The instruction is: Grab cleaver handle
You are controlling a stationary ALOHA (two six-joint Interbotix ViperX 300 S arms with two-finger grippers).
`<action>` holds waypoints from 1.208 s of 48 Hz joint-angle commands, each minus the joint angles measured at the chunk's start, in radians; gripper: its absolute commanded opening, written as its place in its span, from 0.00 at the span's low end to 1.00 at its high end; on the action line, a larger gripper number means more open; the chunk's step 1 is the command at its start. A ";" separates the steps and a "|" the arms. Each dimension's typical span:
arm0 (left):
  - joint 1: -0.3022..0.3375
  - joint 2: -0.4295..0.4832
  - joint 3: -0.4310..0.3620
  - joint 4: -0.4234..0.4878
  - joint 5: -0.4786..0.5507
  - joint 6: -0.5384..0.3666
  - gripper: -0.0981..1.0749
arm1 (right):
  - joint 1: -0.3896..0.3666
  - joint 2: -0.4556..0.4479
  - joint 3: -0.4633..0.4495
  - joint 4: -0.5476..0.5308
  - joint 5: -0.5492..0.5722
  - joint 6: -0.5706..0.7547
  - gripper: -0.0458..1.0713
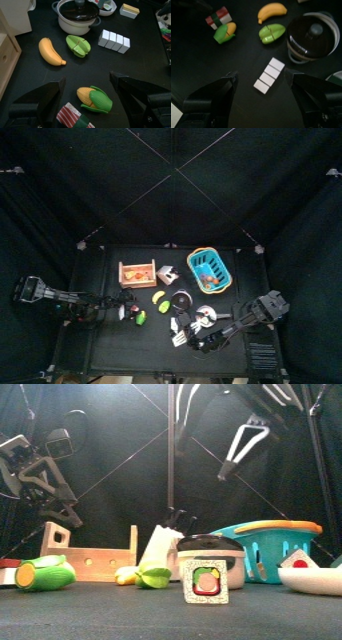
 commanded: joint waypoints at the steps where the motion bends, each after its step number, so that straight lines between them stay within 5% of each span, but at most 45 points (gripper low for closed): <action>1: 0.003 -0.012 -0.014 0.003 -0.023 0.002 0.95 | -0.040 -0.077 0.000 -0.040 -0.002 -0.064 0.95; 19: 0.006 -0.025 -0.005 0.003 -0.064 0.002 0.95 | -0.255 -0.170 0.006 0.011 -0.069 -0.407 0.95; 29: 0.006 -0.025 -0.005 0.003 -0.069 0.002 0.95 | -0.382 -0.187 -0.011 0.041 -0.207 -0.532 0.95; 44: 0.006 -0.025 0.008 0.002 -0.067 0.002 0.95 | -0.548 -0.164 0.005 0.158 -0.420 -0.595 0.95; 58: 0.006 -0.026 0.011 0.002 -0.063 0.002 0.95 | -0.626 -0.101 0.025 0.158 -0.492 -0.597 0.95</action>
